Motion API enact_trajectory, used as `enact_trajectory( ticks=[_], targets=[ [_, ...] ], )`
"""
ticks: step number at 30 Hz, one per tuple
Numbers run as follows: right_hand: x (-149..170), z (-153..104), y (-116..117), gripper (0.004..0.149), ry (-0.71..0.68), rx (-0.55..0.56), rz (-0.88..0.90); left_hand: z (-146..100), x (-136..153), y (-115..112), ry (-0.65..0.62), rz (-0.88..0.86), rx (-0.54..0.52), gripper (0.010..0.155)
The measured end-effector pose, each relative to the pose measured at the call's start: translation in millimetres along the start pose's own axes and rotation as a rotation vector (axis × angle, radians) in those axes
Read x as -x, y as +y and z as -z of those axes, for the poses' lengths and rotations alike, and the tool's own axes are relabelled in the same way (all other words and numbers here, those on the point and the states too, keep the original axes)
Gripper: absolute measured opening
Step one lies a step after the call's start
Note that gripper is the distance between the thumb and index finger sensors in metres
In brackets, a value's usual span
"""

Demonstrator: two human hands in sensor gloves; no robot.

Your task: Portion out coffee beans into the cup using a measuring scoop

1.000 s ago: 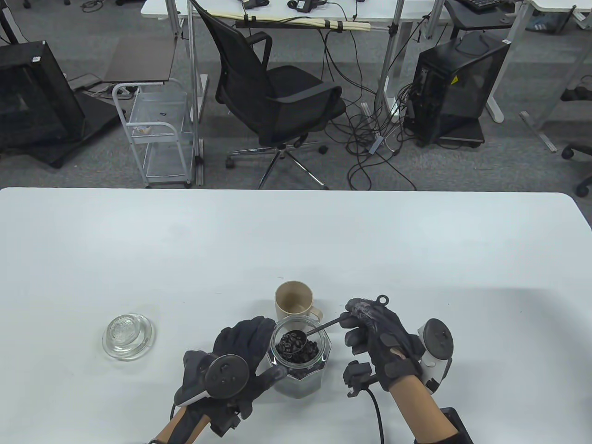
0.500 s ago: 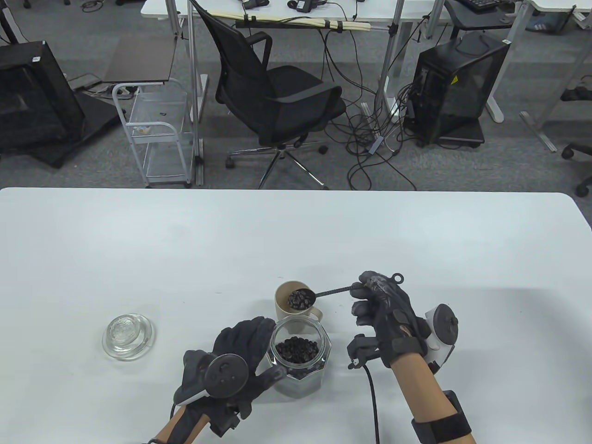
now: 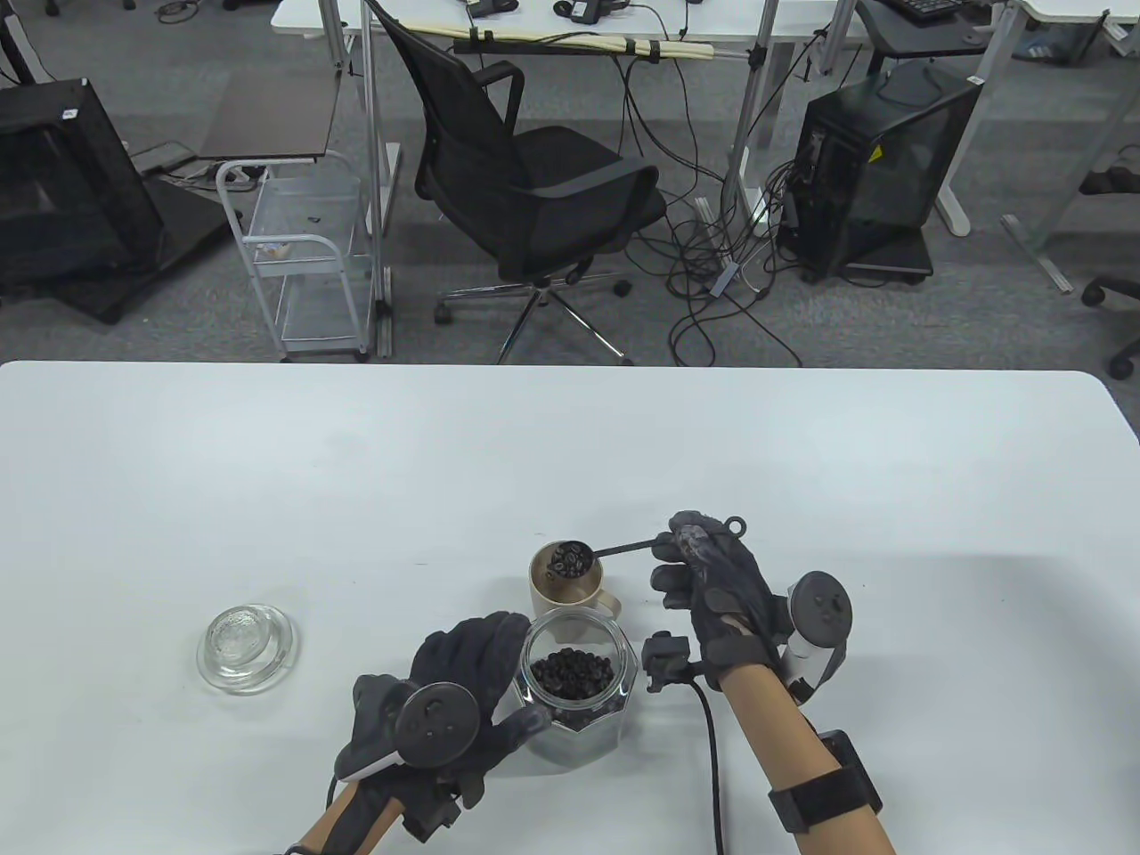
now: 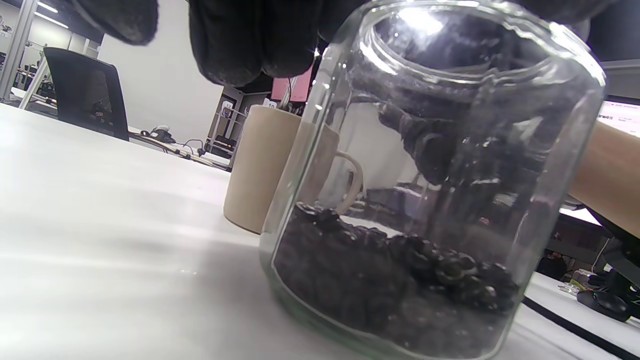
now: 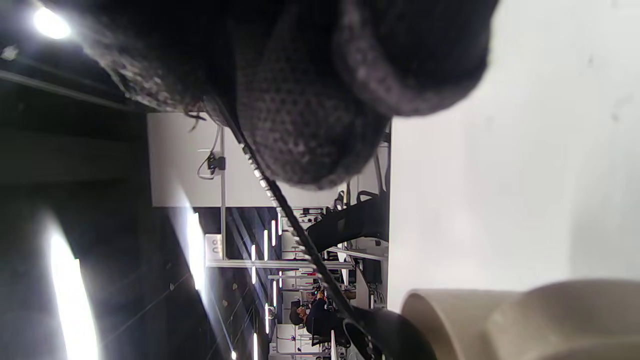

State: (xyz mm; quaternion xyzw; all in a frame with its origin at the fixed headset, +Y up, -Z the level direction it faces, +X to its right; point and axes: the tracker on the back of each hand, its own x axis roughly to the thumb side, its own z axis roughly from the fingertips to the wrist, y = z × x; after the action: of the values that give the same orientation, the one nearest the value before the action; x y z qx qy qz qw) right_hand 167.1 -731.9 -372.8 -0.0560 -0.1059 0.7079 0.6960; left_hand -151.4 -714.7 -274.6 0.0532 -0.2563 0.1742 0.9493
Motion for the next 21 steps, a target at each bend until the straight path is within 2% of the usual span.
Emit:
enact_trajectory(
  ticks=[6, 10, 12, 15, 21],
  targets=[
    [-15, -2, 6, 0.041, -0.213, -0.088, -0.177, 0, 0, 0, 0.001, 0.001, 0.002, 0.093],
    [-31, -5, 14, 0.042, -0.426, -0.241, -0.325, 0, 0, 0, 0.001, 0.002, 0.001, 0.093],
    [-36, -8, 17, 0.041, -0.504, -0.253, -0.369, 0, 0, 0, 0.000, 0.003, 0.001, 0.093],
    [-39, -11, 18, 0.042, -0.528, -0.258, -0.374, 0, 0, 0, 0.000, 0.004, 0.002, 0.093],
    [-40, -11, 12, 0.042, -0.497, -0.229, -0.254, 0, 0, 0, 0.001, 0.005, 0.002, 0.093]
  ],
)
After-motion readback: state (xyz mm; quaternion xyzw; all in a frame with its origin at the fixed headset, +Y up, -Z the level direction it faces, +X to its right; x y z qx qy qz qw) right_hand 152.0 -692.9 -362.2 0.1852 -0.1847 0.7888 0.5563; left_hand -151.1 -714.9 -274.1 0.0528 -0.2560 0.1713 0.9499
